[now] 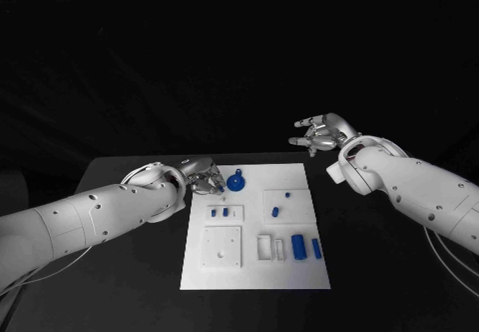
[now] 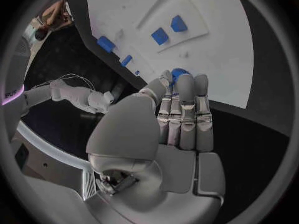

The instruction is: Assemble the parts on the task board

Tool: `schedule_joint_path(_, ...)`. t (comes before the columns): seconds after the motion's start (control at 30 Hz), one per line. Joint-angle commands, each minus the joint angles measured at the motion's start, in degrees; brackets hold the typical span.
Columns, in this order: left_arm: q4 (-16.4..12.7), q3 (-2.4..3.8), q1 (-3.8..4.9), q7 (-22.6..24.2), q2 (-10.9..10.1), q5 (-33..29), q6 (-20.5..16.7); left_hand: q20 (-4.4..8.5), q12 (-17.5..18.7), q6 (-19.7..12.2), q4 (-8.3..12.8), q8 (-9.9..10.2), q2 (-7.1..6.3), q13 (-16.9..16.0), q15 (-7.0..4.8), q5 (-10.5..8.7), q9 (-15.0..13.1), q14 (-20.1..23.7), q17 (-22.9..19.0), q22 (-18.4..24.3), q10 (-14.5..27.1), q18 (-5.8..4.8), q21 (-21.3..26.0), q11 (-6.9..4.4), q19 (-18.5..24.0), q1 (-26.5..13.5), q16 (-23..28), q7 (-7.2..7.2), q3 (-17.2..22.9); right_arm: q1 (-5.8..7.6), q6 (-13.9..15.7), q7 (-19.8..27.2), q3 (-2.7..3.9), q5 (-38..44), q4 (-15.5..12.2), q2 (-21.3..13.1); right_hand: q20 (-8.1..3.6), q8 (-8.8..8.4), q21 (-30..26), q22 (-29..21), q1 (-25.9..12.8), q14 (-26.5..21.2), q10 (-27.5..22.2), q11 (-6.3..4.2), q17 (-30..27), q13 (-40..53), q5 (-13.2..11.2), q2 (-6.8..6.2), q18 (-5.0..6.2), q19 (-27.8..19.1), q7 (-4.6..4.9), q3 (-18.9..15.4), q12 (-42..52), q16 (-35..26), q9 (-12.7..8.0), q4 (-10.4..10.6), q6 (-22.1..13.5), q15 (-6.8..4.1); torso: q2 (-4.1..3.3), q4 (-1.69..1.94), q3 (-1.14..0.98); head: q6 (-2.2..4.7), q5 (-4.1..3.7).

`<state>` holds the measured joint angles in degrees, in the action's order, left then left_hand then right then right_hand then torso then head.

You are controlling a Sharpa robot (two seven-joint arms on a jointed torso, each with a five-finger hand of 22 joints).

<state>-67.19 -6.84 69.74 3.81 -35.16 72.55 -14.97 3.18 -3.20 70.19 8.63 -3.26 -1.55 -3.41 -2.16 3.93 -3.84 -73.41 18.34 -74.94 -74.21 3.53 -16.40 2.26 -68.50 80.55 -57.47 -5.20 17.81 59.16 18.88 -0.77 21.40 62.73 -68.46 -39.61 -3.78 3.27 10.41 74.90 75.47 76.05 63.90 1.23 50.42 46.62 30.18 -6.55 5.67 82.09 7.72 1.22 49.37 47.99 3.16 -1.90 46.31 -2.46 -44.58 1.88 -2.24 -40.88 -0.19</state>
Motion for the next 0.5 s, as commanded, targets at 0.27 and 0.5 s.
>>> schedule_joint_path(0.27,1.0,-0.21,-0.09,0.5,0.2,2.9,2.4,0.11,-0.2,0.2,0.1,-0.4,-0.06,0.0,-0.03,0.21,-0.1,0.1,-0.1,-1.2,0.1,1.12,-0.4,0.19,0.4,-0.1,-0.2,-0.02,-0.1,-0.02,-0.1,0.4,0.03,-0.1,0.0,0.0,0.08,-0.09,0.1,1.1,-0.7,-0.1,-0.3,-0.07,0.0,0.0,0.3,0.08,0.70,0.4,-0.03,0.3,0.3,0.2,0.1,0.0,0.5,-0.19,-0.09,-0.16,-0.02,0.04,0.21)
schedule_joint_path(0.5,2.2,-0.30,-0.47,0.8,1.0,3.5,2.5,0.13,-0.2,0.2,0.2,-0.4,-0.07,0.0,-0.04,0.27,-0.1,0.1,-0.2,-1.2,0.1,1.16,-0.6,0.19,0.4,0.0,-0.2,-0.03,-0.1,-0.02,-0.1,0.5,0.03,-0.1,0.0,0.1,0.07,-0.10,0.0,1.0,-0.7,-0.1,-0.3,-0.09,0.0,0.0,0.4,0.11,0.71,0.3,-0.02,0.3,0.3,0.2,0.0,-0.1,0.3,-0.19,-0.05,-0.15,-0.10,-0.08,0.23)
